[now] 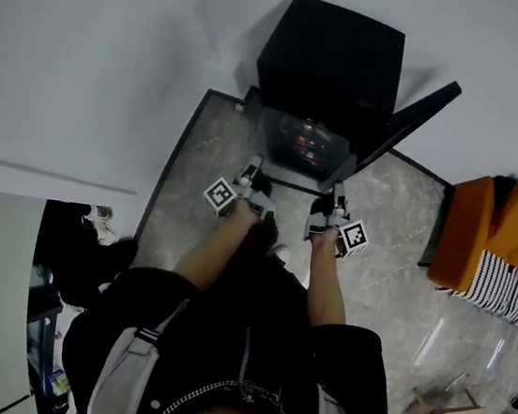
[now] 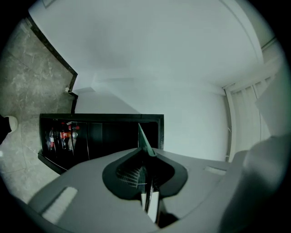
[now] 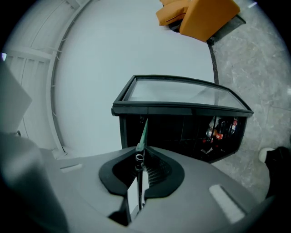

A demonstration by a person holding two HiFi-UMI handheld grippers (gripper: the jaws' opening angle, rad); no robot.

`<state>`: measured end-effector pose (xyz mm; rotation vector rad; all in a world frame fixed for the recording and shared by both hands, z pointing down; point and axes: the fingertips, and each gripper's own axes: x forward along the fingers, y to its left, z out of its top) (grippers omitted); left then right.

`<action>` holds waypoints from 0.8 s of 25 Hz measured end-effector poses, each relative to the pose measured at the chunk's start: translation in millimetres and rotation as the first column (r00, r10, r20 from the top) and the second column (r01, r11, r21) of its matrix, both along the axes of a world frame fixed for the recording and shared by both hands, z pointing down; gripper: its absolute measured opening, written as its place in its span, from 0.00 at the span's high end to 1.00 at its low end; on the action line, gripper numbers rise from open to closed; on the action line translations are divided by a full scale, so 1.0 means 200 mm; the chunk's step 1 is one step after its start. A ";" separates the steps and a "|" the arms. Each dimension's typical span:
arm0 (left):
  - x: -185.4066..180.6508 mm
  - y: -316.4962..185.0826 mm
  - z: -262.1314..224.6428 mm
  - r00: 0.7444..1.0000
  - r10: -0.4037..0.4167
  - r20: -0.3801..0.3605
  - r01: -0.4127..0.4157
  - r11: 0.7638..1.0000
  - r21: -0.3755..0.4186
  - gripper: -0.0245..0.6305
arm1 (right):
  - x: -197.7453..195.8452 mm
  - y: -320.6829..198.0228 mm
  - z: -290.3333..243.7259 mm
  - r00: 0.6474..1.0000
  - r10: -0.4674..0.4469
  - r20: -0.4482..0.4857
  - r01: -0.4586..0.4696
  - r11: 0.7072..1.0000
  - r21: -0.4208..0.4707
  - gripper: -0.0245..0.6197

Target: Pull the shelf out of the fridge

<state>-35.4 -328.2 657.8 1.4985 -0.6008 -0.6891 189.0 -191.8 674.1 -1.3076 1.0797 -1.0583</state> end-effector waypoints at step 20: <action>-0.30 0.49 -0.12 0.998 0.061 -0.005 -0.061 0.997 0.040 0.92 | -0.35 0.55 -0.10 0.998 0.042 -0.043 -0.041 0.999 0.029 0.93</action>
